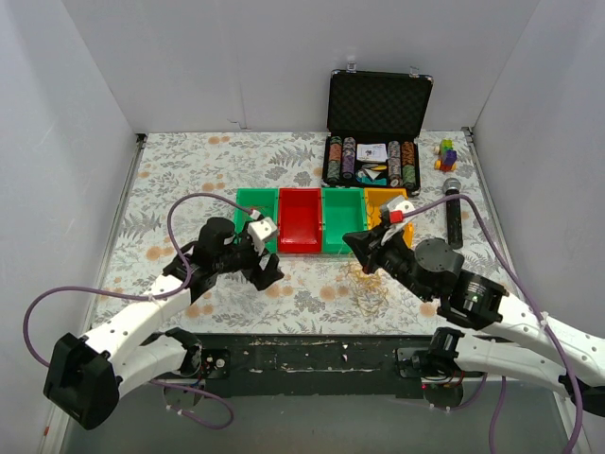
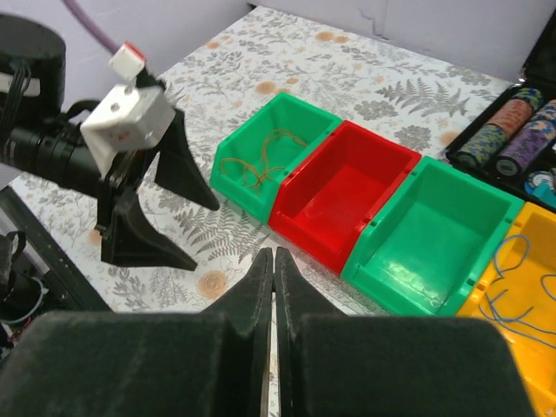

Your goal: Untangle the cables

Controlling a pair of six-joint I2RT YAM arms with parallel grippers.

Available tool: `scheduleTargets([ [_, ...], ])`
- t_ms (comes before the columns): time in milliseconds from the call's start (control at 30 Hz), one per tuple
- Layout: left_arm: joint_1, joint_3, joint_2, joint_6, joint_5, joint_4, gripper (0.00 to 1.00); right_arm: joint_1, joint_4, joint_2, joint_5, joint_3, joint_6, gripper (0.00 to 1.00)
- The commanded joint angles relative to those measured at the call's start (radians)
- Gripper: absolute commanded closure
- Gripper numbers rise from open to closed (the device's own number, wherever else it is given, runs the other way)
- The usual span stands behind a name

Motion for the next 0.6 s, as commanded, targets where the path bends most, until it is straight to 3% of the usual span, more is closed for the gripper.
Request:
scheduleTargets([
  [0, 0.006, 0.06, 0.022, -0.134, 0.137, 0.068, 0.22, 0.002, 0.089, 0.052, -0.12, 0.065, 0.015, 0.99],
  [333, 0.009, -0.078, -0.158, 0.076, 0.215, -0.008, 0.21, 0.002, 0.205, 0.116, -0.275, 0.232, -0.025, 0.99],
  [567, 0.014, -0.103, -0.125, 0.085, 0.189, 0.056, 0.22, 0.002, 0.225, 0.124, -0.364, 0.246, 0.004, 0.99],
])
